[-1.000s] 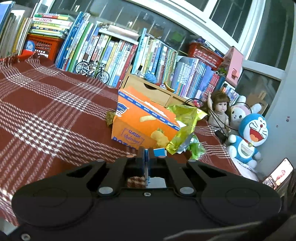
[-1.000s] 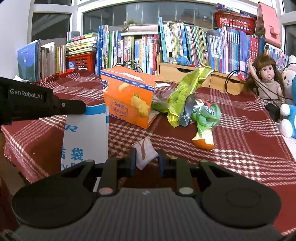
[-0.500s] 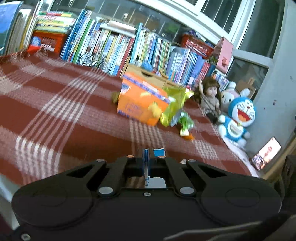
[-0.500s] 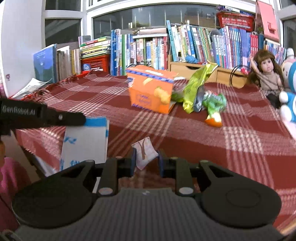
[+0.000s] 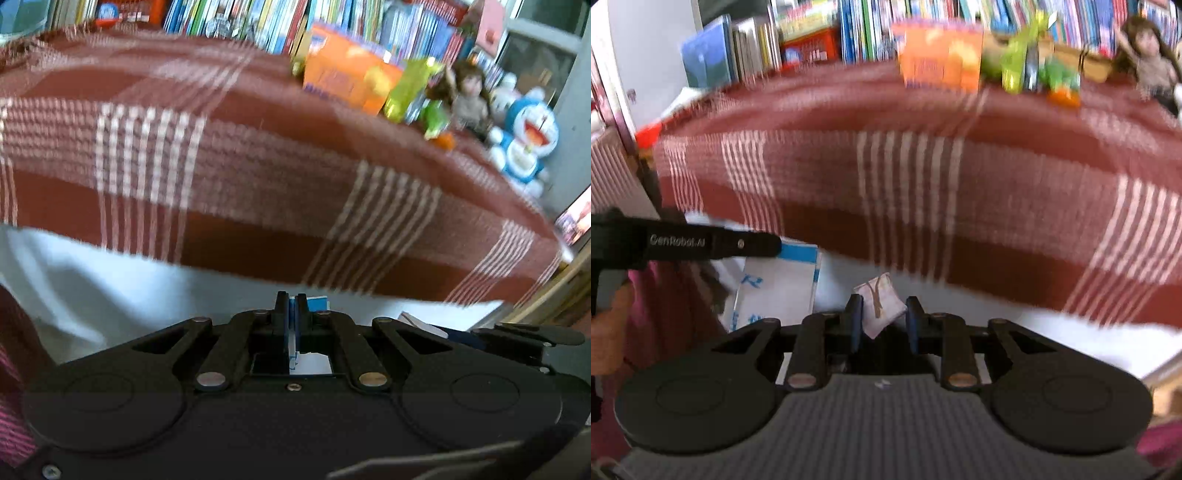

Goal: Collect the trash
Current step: 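Carry paper bag and scrap down into the black bin and release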

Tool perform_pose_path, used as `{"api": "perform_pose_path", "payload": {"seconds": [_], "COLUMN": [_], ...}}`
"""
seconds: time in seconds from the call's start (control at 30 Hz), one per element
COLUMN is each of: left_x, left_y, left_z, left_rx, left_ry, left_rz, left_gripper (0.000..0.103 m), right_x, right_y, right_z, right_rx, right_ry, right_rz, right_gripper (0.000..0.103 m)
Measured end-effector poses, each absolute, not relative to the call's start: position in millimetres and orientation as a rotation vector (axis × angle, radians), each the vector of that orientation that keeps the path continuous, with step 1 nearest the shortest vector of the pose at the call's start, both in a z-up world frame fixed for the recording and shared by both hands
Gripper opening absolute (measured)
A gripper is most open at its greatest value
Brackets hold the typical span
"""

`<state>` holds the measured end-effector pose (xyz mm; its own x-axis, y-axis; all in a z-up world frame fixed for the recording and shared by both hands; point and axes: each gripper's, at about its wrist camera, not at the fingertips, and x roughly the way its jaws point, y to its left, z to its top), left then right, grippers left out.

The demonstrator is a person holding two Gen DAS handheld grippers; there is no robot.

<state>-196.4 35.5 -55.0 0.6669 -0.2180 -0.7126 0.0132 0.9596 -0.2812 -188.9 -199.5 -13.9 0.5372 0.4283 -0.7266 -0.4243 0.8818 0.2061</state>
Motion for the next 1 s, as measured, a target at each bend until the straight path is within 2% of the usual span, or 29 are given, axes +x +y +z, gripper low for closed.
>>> {"api": "perform_pose_path", "payload": {"seconds": [0.37,0.7,0.77,0.87,0.9,0.93,1.0], "left_x": [-175.0,-167.9,-166.3,-164.4,-163.8,-162.9,-161.7], "left_y": [29.4,21.4,20.0,21.2,21.3,21.2,22.2], "left_z": [-135.7,-149.5,-152.4,-155.2,-155.1,-154.5,-153.9], "left_rx": [-0.245,-0.194,-0.193,-0.195,-0.193,-0.188,-0.178], "left_ry": [1.011,1.027,1.036,1.043,1.046,1.048,1.038], "left_rz": [-0.058,-0.058,-0.059,-0.046,-0.045,-0.041,-0.034], "left_gripper": [0.002,0.004,0.007,0.016,0.027,0.038,0.041], "right_x": [-183.9,-178.3,-177.3,-172.5,-171.3,-171.1,-171.1], "right_y": [-189.9,-183.3,-182.5,-181.6,-180.3,-182.4,-183.6], "right_z": [-90.3,-118.4,-118.6,-117.6,-117.6,-116.7,-115.8], "right_rx": [0.047,0.045,0.047,0.053,0.056,0.061,0.065], "right_ry": [1.054,1.12,1.121,1.119,1.12,1.119,1.119], "right_rz": [0.482,0.486,0.49,0.487,0.486,0.486,0.487], "right_gripper": [0.029,0.03,0.032,0.038,0.048,0.052,0.052]}}
